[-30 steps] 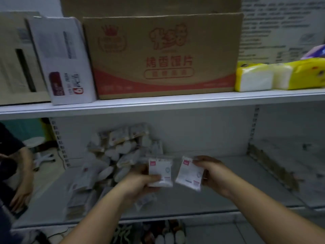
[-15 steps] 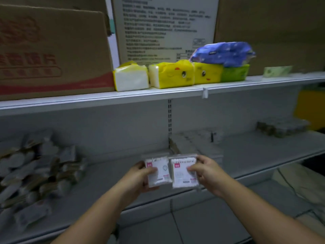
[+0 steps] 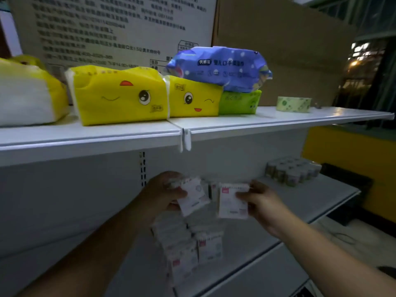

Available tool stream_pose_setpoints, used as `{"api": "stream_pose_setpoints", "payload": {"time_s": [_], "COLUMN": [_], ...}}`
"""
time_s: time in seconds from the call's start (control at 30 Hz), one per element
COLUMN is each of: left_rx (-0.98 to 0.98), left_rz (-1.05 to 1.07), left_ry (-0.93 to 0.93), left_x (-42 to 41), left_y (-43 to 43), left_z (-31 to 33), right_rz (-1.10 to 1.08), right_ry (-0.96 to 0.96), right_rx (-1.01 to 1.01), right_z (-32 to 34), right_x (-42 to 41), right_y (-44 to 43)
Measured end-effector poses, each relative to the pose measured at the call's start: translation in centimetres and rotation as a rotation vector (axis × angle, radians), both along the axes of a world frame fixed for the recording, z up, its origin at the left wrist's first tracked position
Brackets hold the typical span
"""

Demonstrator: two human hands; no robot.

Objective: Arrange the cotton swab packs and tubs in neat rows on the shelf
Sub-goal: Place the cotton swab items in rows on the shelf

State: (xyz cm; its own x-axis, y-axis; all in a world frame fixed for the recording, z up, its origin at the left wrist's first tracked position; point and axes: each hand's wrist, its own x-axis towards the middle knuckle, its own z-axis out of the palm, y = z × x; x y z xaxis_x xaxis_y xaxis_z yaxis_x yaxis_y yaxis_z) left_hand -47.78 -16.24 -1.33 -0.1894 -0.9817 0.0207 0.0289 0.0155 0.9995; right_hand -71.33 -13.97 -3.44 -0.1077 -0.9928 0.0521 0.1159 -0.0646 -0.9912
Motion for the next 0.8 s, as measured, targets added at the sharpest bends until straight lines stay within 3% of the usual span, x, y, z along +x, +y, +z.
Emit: {"api": "stream_pose_setpoints", "payload": {"time_s": [0.17,0.33,0.47,0.63,0.73,0.8], "left_rx": [-0.042,-0.265,-0.342,-0.306,-0.242,-0.171], "left_rz": [0.104,0.113,0.140,0.179,0.195,0.165], "left_ry": [-0.038,-0.662,-1.069,-1.584,-1.771,-1.886], "left_x": [-3.9,-8.2,-10.6,-12.0,-12.5,-12.9], "left_y": [-7.2,-11.8,-14.5,-15.1,-14.8,-14.4], "left_z": [0.2,-1.7,-4.4,-5.9,-6.2,-6.3], "right_rz": [-0.172,-0.262,-0.154,0.076,0.232,0.218], "right_ry": [-0.018,0.193,0.578,0.760,0.762,0.834], "right_rx": [-0.035,0.000,-0.010,-0.168,-0.275,-0.373], "right_z": [-0.8,-3.8,-6.3,-9.4,-11.0,-11.7], "right_x": [-5.2,-8.1,-9.2,-9.5,-9.0,-8.5], "right_y": [-4.2,-9.0,-12.9,-17.3,-20.0,-21.2]}}
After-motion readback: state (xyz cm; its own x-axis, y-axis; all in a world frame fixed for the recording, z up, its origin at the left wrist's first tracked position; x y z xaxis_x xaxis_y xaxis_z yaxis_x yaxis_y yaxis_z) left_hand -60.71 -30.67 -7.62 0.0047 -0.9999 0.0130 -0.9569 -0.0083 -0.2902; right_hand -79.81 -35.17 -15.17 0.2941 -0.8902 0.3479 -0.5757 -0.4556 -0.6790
